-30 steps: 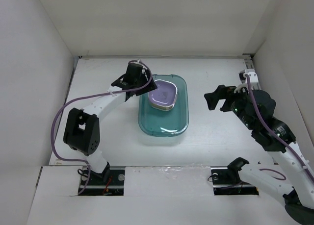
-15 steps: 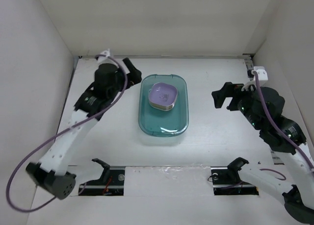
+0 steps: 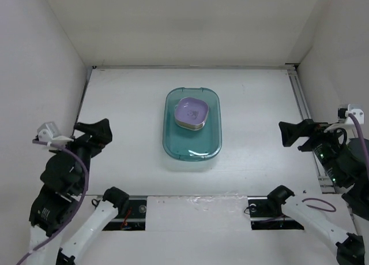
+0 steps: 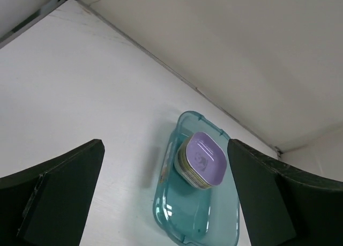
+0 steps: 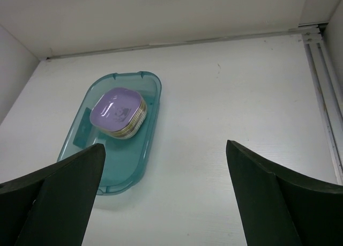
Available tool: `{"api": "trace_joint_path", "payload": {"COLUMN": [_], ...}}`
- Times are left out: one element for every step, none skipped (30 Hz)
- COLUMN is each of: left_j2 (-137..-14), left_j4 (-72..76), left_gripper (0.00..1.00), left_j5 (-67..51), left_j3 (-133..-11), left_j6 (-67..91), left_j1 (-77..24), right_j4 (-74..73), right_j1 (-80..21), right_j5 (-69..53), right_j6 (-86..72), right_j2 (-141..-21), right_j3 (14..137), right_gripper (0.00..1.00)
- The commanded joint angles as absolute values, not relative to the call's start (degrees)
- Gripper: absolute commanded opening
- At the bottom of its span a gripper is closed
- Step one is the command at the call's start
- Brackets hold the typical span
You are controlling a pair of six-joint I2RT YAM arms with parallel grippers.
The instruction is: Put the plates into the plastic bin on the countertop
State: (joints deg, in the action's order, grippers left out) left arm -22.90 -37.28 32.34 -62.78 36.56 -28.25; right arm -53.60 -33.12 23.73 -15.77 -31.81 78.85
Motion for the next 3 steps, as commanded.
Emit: {"api": "trace_joint_path", "payload": {"left_j2": [-21.4, -21.4, -22.4], "left_j4": [-40.5, -41.4, -42.4], "left_gripper": [1.00, 1.00, 1.00], "left_j5": [36.2, 36.2, 36.2], "left_j3": [-61.6, -61.6, -62.5], "left_j6": [39.0, 39.0, 39.5], "left_j1": [-28.1, -28.1, -28.1], "right_j4": [-54.0, -54.0, -54.0], "right_j1": [-33.8, -33.8, -33.8], "right_j5": [24.9, 24.1, 24.1], "right_j6": [-14.7, -14.7, -14.7], "right_j2": [-31.4, -31.4, -31.9], "right_j3": [77.9, 77.9, 77.9], "right_gripper": [1.00, 1.00, 1.00]}}
